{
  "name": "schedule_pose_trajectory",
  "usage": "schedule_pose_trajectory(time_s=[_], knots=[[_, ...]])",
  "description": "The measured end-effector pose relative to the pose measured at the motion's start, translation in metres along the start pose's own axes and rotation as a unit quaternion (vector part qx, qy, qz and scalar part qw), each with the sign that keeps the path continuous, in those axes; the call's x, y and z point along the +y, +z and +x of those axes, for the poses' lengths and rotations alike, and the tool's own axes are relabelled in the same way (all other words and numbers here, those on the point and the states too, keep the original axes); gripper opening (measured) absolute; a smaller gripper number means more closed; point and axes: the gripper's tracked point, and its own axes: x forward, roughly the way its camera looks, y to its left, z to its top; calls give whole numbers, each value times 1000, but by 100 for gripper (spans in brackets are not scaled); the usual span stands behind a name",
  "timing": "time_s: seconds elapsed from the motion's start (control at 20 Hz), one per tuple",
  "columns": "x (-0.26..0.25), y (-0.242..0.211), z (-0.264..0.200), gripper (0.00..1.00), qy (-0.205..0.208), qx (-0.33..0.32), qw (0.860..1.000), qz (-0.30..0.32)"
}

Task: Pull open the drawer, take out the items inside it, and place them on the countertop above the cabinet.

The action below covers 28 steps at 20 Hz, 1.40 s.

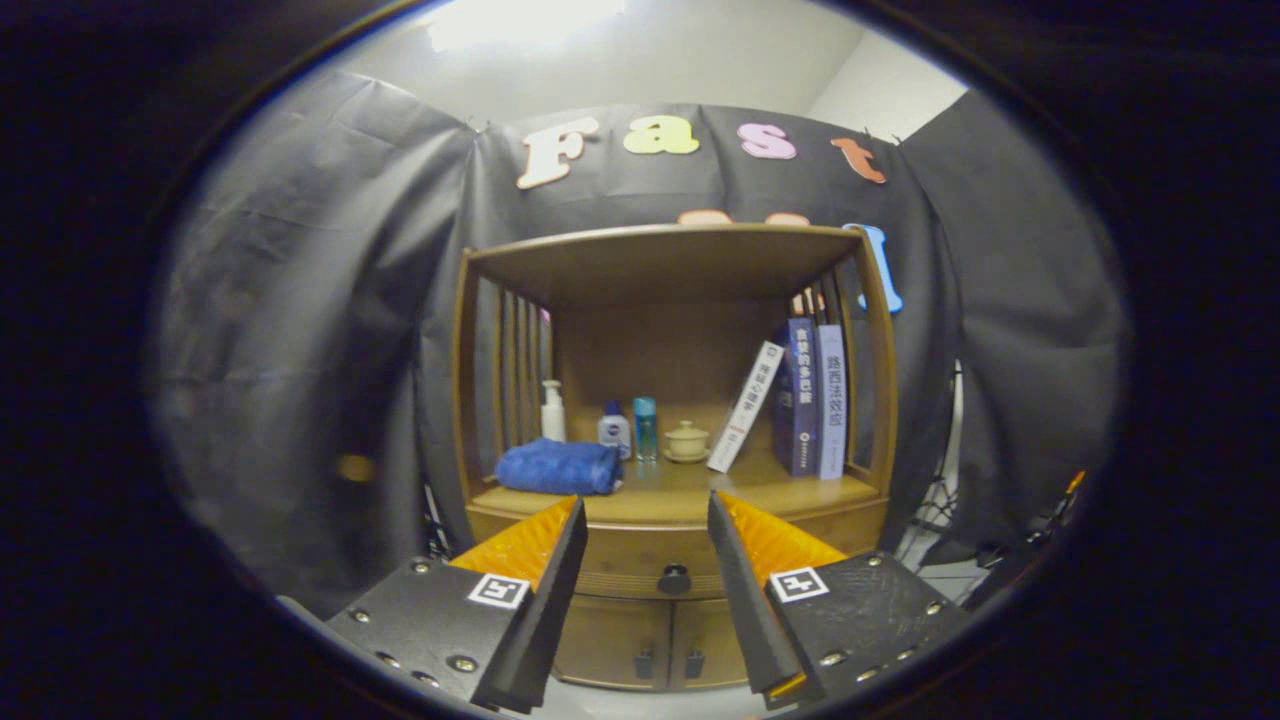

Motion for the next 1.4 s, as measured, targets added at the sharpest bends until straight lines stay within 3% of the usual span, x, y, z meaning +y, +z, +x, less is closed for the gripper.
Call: schedule_pose_trajectory(time_s=[0.15,0.35,0.5,0.8,0.85,1.0,1.05,1.3,1.4], knots=[[30,-34,34,73,37,31,999,15],[40,-89,79,73,43,85,995,33],[24,-127,101,73,15,122,992,41],[-11,-163,138,74,-19,155,987,33],[-11,-173,141,57,-15,169,985,24],[-13,-186,145,56,-8,194,981,-2],[-13,-187,151,44,-7,193,981,-6],[-10,-189,145,34,-14,201,980,-2],[-12,-188,138,26,-15,207,978,-6]])
